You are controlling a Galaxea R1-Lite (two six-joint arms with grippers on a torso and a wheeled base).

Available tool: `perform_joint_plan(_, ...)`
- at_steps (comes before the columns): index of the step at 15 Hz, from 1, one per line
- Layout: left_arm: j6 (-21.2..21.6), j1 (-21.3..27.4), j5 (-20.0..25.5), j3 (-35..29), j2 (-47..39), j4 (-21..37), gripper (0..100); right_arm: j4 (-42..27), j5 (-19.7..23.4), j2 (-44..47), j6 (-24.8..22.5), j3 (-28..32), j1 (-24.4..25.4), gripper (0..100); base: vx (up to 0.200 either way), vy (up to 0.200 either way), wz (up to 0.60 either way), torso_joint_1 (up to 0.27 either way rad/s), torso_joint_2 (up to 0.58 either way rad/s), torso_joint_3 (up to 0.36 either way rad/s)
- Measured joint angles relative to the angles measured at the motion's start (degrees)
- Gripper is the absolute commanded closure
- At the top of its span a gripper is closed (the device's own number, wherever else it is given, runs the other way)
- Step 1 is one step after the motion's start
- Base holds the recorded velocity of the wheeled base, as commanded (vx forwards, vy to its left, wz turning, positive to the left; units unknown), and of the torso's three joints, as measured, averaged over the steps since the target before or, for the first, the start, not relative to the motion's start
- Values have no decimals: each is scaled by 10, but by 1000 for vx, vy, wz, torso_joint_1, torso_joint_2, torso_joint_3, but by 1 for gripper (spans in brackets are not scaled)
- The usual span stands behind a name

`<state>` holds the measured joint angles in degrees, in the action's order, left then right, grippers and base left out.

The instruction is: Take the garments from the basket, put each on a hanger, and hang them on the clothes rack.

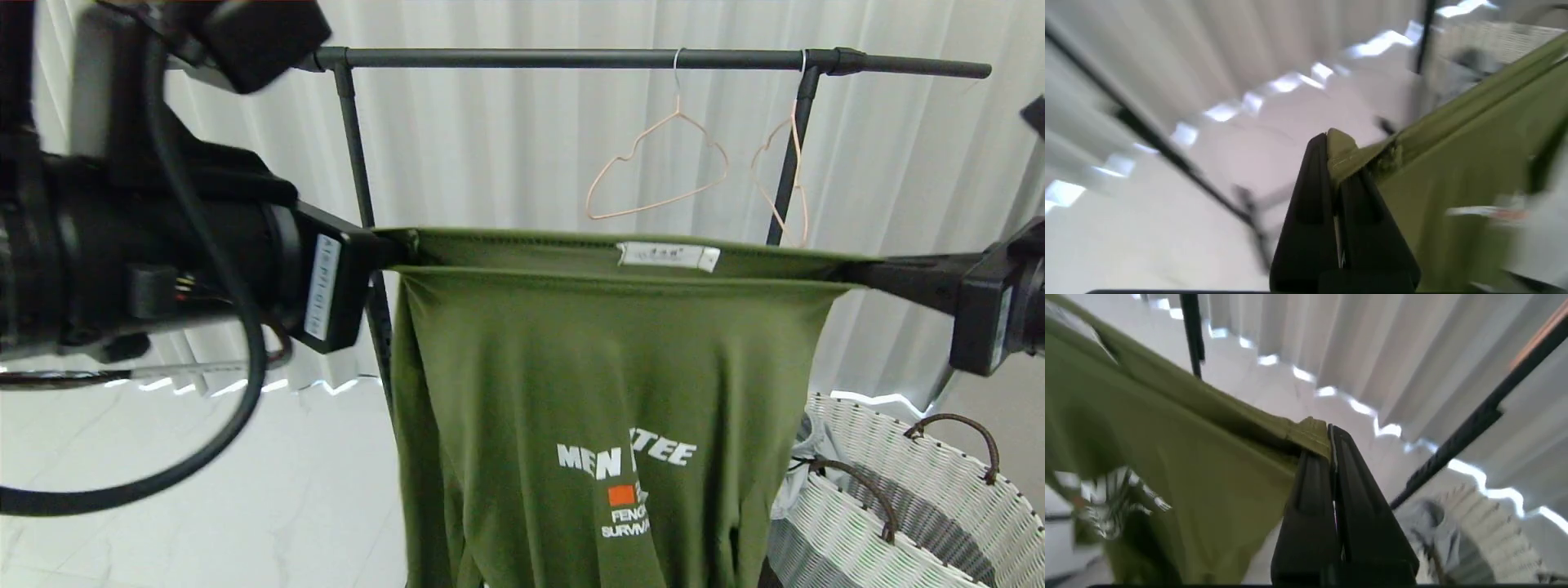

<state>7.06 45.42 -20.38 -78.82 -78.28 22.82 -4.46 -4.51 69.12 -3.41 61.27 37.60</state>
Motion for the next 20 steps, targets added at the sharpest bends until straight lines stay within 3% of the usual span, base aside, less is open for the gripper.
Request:
perform_joint_plan(2, 42, -7, -7, -34, 23, 5, 100, -9, 1, 0, -15, 57, 0, 100, 0, 0, 0, 0, 0, 0)
perform_joint_plan(6, 47, -7, -48, -80, 41, 6, 100, -67, 3, 0, -35, 146, 2, 100, 0, 0, 0, 0, 0, 0)
perform_joint_plan(10, 40, 40, -57, -88, 55, 5, 100, -224, -3, -16, -35, 222, 7, 100, 0, 0, 0, 0, 0, 0)
perform_joint_plan(15, -22, 58, -50, -51, 53, 4, 100, -295, -11, -33, -36, 246, 5, 100, 0, 0, 0, 0, 0, 0)
perform_joint_plan(17, -26, 62, -44, -46, 43, -6, 100, -348, -11, -50, -35, 247, 4, 100, 0, 0, 0, 0, 0, 0)
perform_joint_plan(20, -25, 63, -43, -49, 8, -70, 100, -433, 38, -91, -34, 247, 7, 100, 0, 0, 0, 0, 0, 0)
